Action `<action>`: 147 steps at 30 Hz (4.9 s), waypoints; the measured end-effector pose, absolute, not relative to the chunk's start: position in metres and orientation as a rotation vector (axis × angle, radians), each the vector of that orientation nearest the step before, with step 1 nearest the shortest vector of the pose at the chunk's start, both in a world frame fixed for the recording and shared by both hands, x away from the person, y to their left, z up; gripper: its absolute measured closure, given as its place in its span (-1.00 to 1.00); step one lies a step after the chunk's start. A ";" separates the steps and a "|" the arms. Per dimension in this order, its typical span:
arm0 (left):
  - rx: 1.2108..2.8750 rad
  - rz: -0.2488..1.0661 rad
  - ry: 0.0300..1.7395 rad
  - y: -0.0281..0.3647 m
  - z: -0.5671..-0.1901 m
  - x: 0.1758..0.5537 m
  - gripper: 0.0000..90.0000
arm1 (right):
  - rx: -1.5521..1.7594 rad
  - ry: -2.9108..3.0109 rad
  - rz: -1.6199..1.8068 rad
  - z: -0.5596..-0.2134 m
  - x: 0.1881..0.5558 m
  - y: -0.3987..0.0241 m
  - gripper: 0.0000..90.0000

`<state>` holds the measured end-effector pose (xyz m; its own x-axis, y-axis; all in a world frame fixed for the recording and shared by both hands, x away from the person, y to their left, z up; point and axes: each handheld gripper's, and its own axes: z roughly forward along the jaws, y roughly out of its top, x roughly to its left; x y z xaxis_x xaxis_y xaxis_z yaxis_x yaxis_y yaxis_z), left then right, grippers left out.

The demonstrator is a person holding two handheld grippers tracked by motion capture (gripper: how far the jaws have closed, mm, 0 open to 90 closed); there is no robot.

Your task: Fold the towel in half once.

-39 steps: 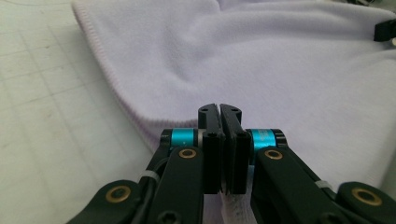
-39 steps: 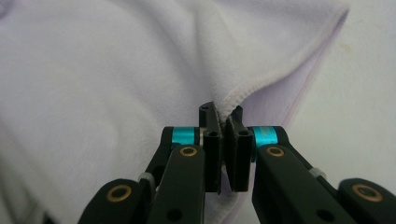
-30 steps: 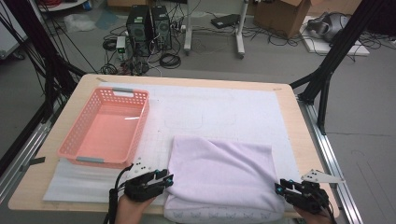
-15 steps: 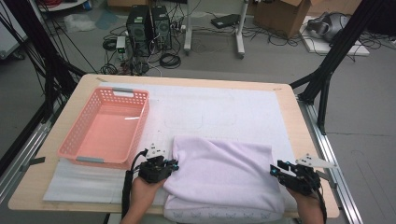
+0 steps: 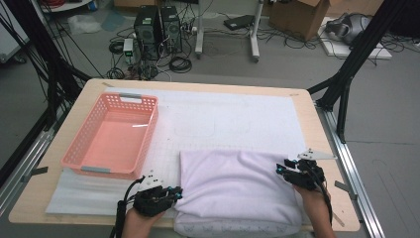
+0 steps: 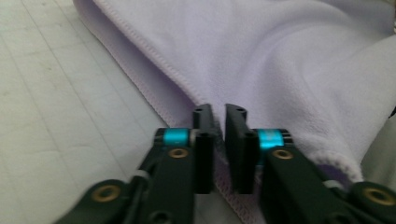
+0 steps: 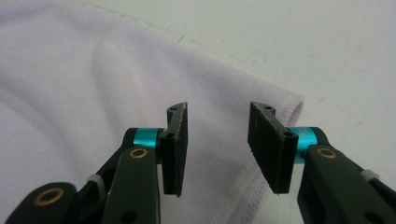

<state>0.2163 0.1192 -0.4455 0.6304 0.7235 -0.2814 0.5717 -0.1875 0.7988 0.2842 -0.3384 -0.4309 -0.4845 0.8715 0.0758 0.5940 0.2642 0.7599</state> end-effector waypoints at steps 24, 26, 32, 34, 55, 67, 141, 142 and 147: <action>1.826 0.360 1.104 0.103 -0.442 0.315 -0.06 | 1.392 2.014 1.072 -0.429 0.302 -0.369 0.32; 1.831 0.365 1.136 0.101 -0.445 0.320 -0.09 | 1.427 2.024 1.093 -0.430 0.302 -0.376 0.23; 1.881 0.372 1.169 0.093 -0.452 0.330 0.08 | 1.426 2.102 1.046 -0.439 0.308 -0.372 0.12; 1.878 0.396 1.192 0.094 -0.452 0.330 0.42 | 1.419 2.111 1.045 -0.440 0.309 -0.369 0.12; 1.880 0.380 1.175 0.097 -0.452 0.330 -0.04 | 1.416 2.162 1.055 -0.443 0.302 -0.366 0.00; 1.961 0.470 1.132 0.082 -0.451 0.321 0.33 | 1.391 2.208 0.980 -0.444 0.298 -0.352 0.23; 1.684 0.366 1.007 0.108 -0.424 0.311 0.13 | 1.305 2.043 1.181 -0.411 0.280 -0.377 0.37; 1.688 0.365 1.006 0.109 -0.426 0.307 0.12 | 1.307 2.046 1.180 -0.414 0.274 -0.377 0.39; 1.715 0.355 1.014 0.111 -0.437 0.290 0.12 | 1.299 2.087 1.169 -0.425 0.247 -0.378 0.55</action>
<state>0.2903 0.1112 -0.4371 0.5945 0.7684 -0.2367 0.4529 -0.0769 0.8882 0.2467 -0.3785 -0.4248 -0.4777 0.8749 0.0799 0.5250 0.2114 0.8244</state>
